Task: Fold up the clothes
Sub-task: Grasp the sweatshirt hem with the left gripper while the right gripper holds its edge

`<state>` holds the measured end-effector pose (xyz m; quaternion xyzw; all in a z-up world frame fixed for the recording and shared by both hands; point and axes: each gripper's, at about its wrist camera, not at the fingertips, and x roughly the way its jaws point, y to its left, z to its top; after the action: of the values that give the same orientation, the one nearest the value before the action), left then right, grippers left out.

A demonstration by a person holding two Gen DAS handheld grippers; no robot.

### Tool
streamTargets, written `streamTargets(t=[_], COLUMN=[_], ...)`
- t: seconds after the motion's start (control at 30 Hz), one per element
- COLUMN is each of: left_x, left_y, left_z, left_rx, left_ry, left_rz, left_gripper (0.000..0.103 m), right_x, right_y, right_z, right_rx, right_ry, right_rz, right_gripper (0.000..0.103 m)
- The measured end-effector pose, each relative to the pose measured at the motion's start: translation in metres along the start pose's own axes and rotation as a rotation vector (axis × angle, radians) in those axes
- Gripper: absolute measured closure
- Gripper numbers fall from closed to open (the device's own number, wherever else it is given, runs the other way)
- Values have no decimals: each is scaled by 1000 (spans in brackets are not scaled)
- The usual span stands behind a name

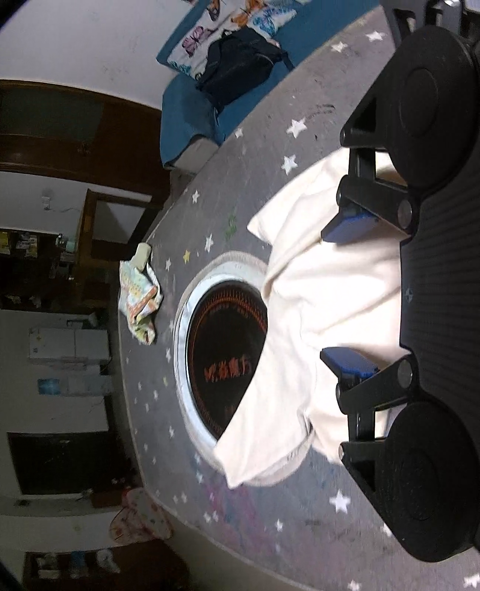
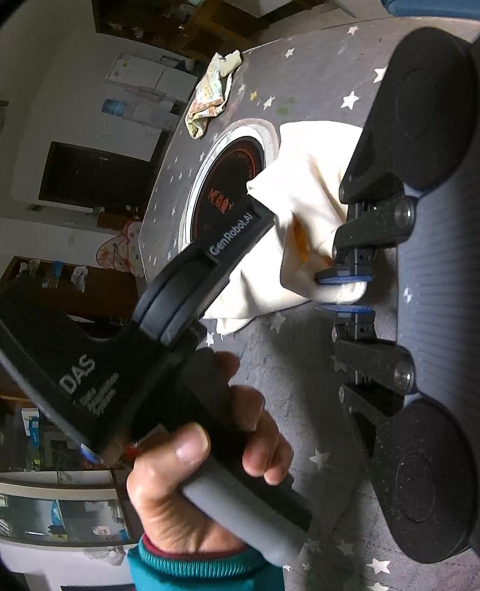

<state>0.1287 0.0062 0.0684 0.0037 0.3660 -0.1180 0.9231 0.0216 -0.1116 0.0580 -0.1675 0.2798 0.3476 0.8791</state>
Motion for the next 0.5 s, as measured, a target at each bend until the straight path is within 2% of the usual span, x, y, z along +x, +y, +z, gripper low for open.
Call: streamTargets(t=[0.07, 0.17, 0.23, 0.33, 0.4, 0.5], left_x=[7, 18, 28, 33, 30, 19], left_y=[-2, -6, -7, -7, -7, -3], left_z=[2, 3, 1, -4, -7, -8], left_rx=[1, 8, 6, 19, 24, 8], left_ry=[6, 37, 62, 61, 45, 10], left_rz=[-35, -58, -81, -83, -82, -79], left_gripper=[40, 54, 70, 86, 91, 93], right_x=[3, 3, 3, 3, 2, 0], right_y=[-5, -6, -7, -8, -9, -11], right_z=[0, -2, -2, -4, -4, -5], right_rx=[10, 20, 21, 26, 30, 37], right_ry=[0, -4, -5, -6, -6, -9], right_rz=[2, 10, 13, 13, 11, 7], right_gripper=[93, 92, 92, 92, 92, 92])
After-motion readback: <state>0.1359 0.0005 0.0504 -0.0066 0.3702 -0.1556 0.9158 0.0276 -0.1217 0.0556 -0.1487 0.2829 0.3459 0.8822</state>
